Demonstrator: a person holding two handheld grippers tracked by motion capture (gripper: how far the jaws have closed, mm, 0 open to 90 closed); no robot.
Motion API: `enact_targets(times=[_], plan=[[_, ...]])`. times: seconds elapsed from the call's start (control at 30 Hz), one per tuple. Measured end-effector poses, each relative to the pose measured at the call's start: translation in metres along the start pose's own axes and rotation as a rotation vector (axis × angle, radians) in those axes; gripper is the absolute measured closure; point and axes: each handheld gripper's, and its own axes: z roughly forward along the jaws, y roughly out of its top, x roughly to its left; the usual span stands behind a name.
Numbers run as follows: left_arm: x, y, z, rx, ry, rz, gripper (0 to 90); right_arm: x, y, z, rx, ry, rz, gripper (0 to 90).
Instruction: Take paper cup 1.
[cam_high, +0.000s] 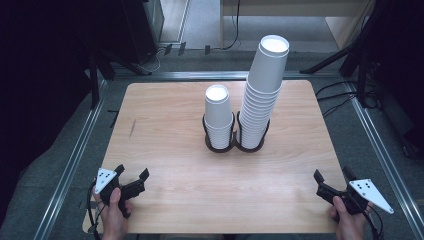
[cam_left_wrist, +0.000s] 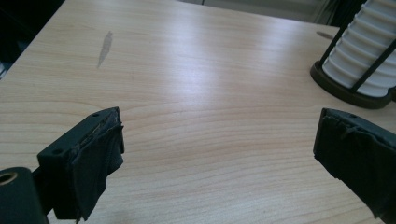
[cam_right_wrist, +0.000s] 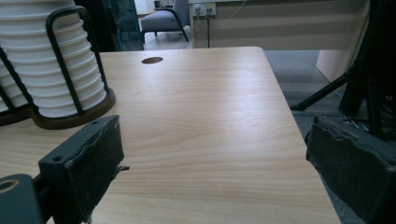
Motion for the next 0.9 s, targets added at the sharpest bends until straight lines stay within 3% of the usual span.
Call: enact_targets(times=[0.07,0.2,0.27,0.33,0.4,0.5,0.63,0.9], plan=[[-0.002,0.001,0.001,0.000,-0.021,-0.021,1.9,0.004,0.002,0.001,-0.005,0.009,0.001,4.0],[-0.015,0.002,0.001,-0.005,-0.017,0.029,1.9,0.009,0.006,0.002,0.008,0.021,-0.019,4.0],[-0.019,0.004,0.000,-0.013,-0.032,0.021,1.9,0.012,0.010,0.002,0.018,0.044,-0.030,4.0],[-0.024,0.007,0.000,-0.018,-0.053,0.014,1.9,0.015,0.014,0.001,0.019,0.065,-0.007,4.0],[-0.031,0.010,0.001,-0.016,-0.067,0.035,1.9,0.019,0.019,0.001,0.021,0.079,0.011,4.3],[-0.043,0.018,0.003,-0.017,-0.089,0.049,1.9,0.027,0.027,0.001,0.018,0.084,-0.009,5.4],[-0.057,0.027,0.006,-0.028,-0.076,0.100,1.9,0.033,0.035,0.002,0.021,0.068,-0.018,5.3],[-0.081,0.038,0.019,-0.017,-0.156,0.095,1.9,0.038,0.057,0.002,0.002,0.096,0.012,3.4]])
